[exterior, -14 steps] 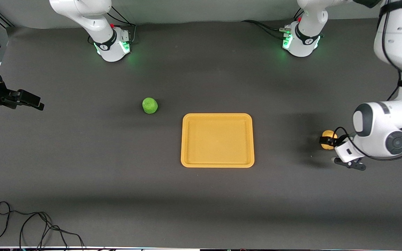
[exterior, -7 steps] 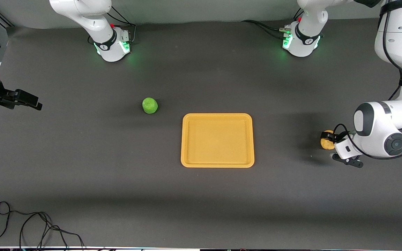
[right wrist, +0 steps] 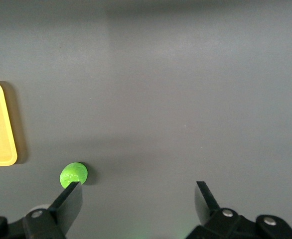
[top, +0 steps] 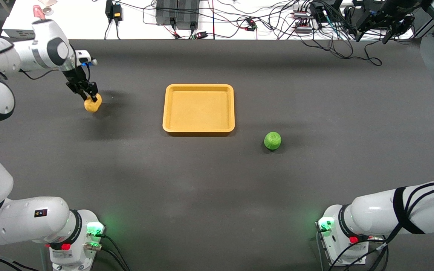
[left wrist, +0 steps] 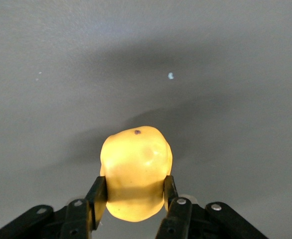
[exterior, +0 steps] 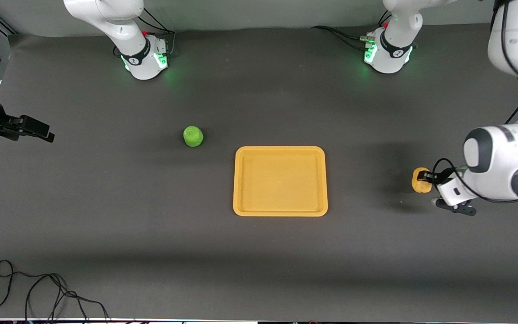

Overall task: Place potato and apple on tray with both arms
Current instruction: 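Close the left gripper on the yellow potato and lift it, then carry the potato with the left gripper over the yellow tray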

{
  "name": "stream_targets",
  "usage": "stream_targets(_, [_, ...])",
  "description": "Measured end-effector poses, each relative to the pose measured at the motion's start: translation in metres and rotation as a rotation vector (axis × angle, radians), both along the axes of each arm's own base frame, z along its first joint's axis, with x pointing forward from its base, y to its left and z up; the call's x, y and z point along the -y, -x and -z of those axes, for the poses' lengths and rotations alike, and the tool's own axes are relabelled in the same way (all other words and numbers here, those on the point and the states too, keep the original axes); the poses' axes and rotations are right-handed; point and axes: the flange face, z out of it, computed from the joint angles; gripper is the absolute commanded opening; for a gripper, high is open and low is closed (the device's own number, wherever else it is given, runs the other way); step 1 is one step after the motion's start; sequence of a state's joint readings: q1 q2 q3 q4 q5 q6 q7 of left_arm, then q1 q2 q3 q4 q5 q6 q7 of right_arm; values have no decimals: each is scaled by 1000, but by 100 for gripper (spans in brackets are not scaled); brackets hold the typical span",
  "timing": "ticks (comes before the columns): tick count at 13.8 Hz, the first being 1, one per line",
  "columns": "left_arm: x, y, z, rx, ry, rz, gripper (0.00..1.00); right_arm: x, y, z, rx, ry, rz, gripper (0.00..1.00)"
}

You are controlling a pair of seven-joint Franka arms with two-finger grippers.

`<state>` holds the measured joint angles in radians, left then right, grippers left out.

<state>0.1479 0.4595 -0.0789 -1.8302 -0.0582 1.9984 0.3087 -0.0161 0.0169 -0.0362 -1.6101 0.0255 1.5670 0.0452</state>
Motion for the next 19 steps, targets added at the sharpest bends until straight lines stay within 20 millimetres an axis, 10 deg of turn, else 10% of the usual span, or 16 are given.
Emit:
stream_targets(2, [26,-2,-38,7,-13,-65,0,0,0,0,0,0,0,100])
stream_targets(5, [138,-8,-76,27,-19,-216,0,0,0,0,0,0,0,100])
stream_targets(10, [332,36,-54,-1,-85,-276,0,0,0,0,-1,0,-1,100])
stream_targets(15, [387,50,24,30,-79,-305,0,0,0,0,-1,0,-1,100])
stream_targets(19, [388,50,36,31,-92,-309,7,0,0,0,-2,0,-1,100])
